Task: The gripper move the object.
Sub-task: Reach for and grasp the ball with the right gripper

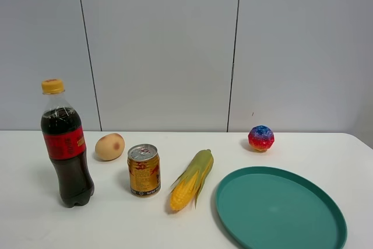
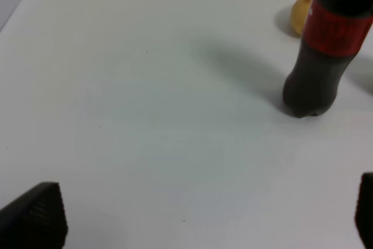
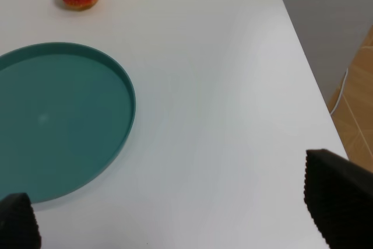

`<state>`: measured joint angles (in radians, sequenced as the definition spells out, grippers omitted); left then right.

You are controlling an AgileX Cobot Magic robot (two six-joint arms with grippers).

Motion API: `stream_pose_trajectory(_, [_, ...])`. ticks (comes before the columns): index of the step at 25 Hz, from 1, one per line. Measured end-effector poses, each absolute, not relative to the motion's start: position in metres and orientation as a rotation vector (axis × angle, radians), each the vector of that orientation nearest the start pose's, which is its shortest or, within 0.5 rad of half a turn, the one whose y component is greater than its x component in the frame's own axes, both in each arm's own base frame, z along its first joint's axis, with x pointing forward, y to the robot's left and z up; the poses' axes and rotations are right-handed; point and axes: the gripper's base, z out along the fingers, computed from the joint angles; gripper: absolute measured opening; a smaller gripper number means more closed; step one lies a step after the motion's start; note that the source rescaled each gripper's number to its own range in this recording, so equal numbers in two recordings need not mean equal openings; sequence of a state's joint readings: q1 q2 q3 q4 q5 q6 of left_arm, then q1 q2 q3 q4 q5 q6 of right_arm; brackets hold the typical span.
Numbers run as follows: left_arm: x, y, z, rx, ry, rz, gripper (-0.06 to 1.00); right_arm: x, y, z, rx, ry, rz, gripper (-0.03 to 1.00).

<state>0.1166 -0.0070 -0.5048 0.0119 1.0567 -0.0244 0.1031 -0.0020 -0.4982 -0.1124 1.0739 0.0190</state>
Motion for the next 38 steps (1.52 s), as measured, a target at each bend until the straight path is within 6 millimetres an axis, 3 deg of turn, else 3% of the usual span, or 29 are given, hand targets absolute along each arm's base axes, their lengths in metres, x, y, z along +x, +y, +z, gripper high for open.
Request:
stream_pose_trajectory(1, [-0.006,0.000,0.279,-0.144,2.024,0.072,1.00,-0.005,-0.010,0.276,-0.080,2.051,-0.059,0.79])
stream_pose_trajectory(12, [-0.006,0.000,0.279,-0.144,2.024,0.072,1.00,-0.006,-0.009,0.282,-0.085,2.021,-0.059,0.79])
stream_pose_trajectory(17, [-0.006,0.000,0.279,-0.144,2.024,0.072,1.00,-0.017,-0.009,0.319,-0.123,1.894,-0.059,0.79])
stream_pose_trajectory(21, [-0.006,0.000,0.279,-0.144,2.024,0.072,1.00,-0.002,-0.001,0.351,-0.245,1.903,-0.046,0.87])
stream_pose_trajectory(25, [-0.006,0.000,0.279,-0.144,2.024,0.072,1.00,0.032,0.004,0.384,-0.307,1.934,-0.058,0.98])
stream_pose_trajectory(30, [-0.006,0.000,0.279,-0.144,2.024,0.072,1.00,0.097,0.011,0.404,-0.342,2.050,-0.063,1.00])
stream_pose_trajectory(34, [-0.006,0.000,0.279,-0.144,2.024,0.072,1.00,0.166,0.018,0.399,-0.345,2.130,-0.054,1.00])
stream_pose_trajectory(38, [-0.006,0.000,0.279,-0.144,2.024,0.072,1.00,0.239,0.026,0.378,-0.303,2.230,-0.019,1.00])
